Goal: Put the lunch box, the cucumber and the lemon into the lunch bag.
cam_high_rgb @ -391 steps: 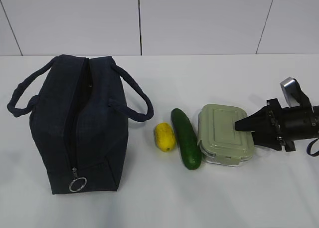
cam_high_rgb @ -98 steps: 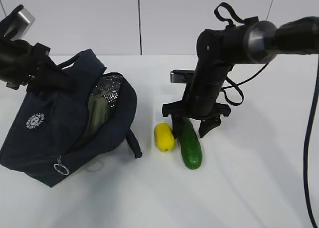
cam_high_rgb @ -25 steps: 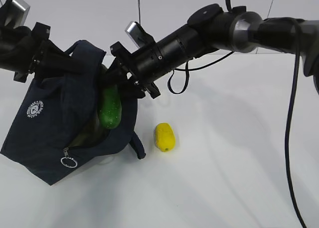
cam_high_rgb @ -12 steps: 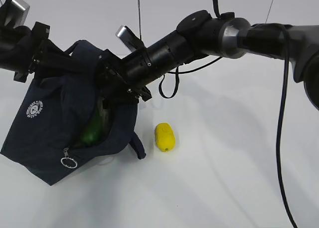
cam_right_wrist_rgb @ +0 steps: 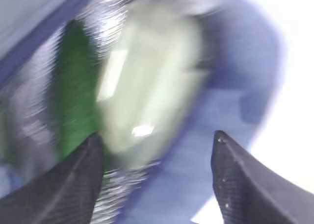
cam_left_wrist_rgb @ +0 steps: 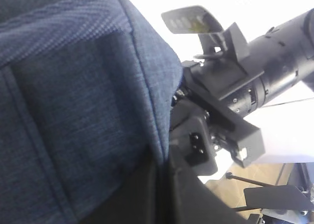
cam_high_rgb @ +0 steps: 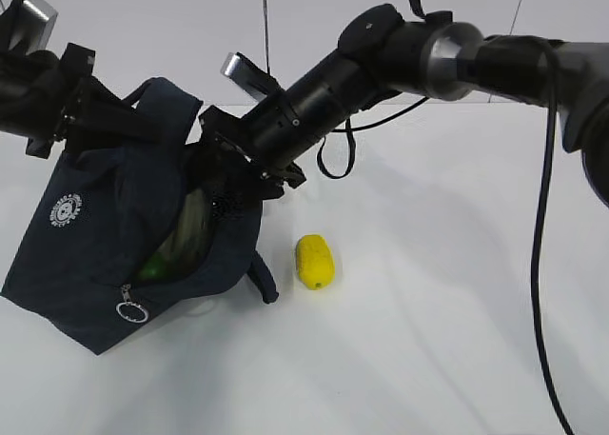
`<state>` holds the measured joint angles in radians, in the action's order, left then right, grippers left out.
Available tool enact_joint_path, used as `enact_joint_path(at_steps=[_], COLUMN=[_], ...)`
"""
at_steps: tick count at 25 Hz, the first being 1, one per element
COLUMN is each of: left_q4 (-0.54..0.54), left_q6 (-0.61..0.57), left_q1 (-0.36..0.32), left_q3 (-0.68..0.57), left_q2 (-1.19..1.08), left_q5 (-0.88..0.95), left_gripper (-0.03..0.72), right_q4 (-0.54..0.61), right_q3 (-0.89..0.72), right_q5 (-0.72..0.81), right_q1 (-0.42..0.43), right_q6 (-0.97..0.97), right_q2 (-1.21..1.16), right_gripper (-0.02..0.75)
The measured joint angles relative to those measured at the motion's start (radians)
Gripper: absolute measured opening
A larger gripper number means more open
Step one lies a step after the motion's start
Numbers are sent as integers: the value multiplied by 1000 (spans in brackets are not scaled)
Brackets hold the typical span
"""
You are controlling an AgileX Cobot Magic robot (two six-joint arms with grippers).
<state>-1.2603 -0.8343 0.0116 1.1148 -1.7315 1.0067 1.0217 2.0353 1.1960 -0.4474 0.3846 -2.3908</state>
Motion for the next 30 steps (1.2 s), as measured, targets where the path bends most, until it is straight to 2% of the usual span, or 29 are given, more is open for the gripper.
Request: enact_joint_path(at_steps=[7,15,19,26,30], left_q4=[16,18,18,19,19], left_q6=[0,0,0,0,0], left_q1=[0,0,0,0,0], left_q3=[0,0,0,0,0], left_q2=[0,0,0,0,0], left_q5=[2,0,-6,-6,-6], left_gripper=[-9,-9,-9,-9,-9], right_q4=[-282,-543,-583,-680,-698], right_q3=[165,178,106,-133,-186], right_q5=[17,29,29,29,29], right_q1=[4,6,8,8,8], right_q6=[-196,-327,-347,-370,-385], right_q2=[0,63,125,237,241], right_gripper=[510,510,510,511,511])
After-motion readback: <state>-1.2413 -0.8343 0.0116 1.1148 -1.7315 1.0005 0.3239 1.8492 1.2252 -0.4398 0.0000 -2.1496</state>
